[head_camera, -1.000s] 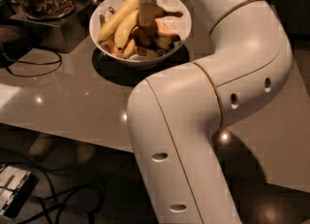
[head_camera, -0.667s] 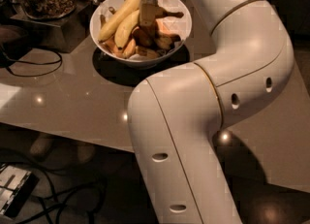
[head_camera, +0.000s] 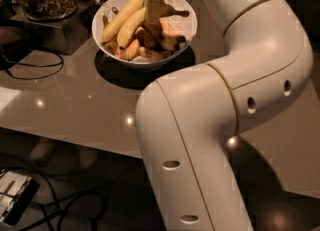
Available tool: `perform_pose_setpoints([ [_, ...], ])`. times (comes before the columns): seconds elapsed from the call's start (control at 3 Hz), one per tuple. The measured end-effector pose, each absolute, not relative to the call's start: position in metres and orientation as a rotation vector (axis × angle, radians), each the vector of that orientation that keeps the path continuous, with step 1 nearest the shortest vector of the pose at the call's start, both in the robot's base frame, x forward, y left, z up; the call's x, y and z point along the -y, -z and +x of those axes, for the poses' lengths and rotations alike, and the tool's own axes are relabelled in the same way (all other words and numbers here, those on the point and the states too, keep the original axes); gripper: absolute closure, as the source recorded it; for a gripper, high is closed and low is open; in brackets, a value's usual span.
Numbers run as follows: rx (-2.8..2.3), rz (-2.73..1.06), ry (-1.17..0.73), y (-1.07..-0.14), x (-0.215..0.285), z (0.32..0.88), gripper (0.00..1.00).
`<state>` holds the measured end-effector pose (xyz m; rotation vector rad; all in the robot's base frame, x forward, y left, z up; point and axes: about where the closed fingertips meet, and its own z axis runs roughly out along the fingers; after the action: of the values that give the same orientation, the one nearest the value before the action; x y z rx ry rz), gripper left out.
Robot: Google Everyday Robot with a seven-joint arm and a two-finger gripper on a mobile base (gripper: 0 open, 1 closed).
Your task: Pick banana from white bowl
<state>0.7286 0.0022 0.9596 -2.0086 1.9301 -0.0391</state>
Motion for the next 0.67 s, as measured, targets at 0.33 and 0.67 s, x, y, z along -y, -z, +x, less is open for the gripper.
perform_pose_setpoints([
  [0.33,-1.882,-1.942,0.023,-0.9828,0.0041,0.7182,1.0],
  [0.67,-1.882,-1.942,0.023,-0.9828,0.0041,0.7182,1.0],
])
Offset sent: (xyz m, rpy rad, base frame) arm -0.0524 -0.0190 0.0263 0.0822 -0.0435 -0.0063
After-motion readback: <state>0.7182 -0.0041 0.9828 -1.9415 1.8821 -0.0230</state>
